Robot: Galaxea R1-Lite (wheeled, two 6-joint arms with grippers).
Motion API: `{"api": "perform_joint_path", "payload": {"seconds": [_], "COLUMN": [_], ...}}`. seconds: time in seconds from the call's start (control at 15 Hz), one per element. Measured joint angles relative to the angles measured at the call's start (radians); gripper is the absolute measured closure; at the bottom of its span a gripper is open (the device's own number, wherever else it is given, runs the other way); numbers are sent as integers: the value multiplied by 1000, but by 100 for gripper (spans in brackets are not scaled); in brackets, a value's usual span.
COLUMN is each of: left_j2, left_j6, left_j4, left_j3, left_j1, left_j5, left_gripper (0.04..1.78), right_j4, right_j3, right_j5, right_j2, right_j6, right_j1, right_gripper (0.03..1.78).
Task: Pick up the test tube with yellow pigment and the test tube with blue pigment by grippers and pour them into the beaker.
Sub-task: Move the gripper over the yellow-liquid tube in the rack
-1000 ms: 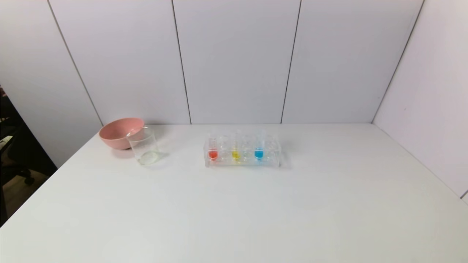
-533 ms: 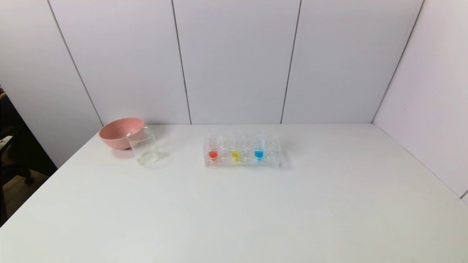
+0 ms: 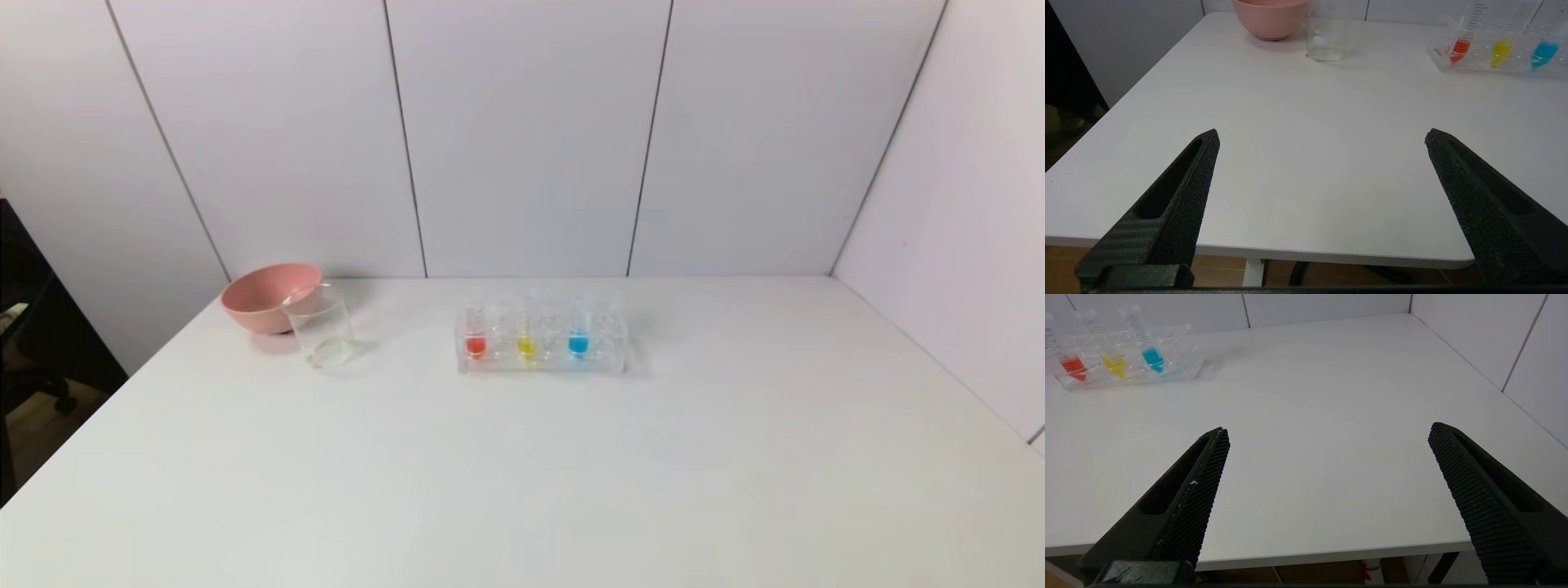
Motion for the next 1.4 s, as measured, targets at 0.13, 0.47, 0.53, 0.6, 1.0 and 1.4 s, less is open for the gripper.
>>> {"api": "perform_joint_path", "payload": {"seconds": [0.13,0.47,0.53,0.6,1.0,1.4], "left_j2": [6,163,227,291,739,1198], "left_j6": [-4,-5,-6,-7,-4,-5], "left_j4": [29,87,71,44,-240,-532], "left_j3": [-60,-277,-322,-361,-535,-655], "left_j1": [0,0,0,0,-29,-275], "left_j5": [-26,-112,-116,-117,-120,45], "left_gripper": [6,6,6,6,6,6], "right_j4": [0,0,0,0,0,0], "right_j3": [0,0,0,0,0,0], "right_j5": [0,0,0,0,0,0], "right_j2": [0,0,0,0,0,0], "right_j6": [0,0,0,0,0,0], "right_j1": [0,0,0,0,0,0], "right_gripper": [4,4,4,4,4,4]}}
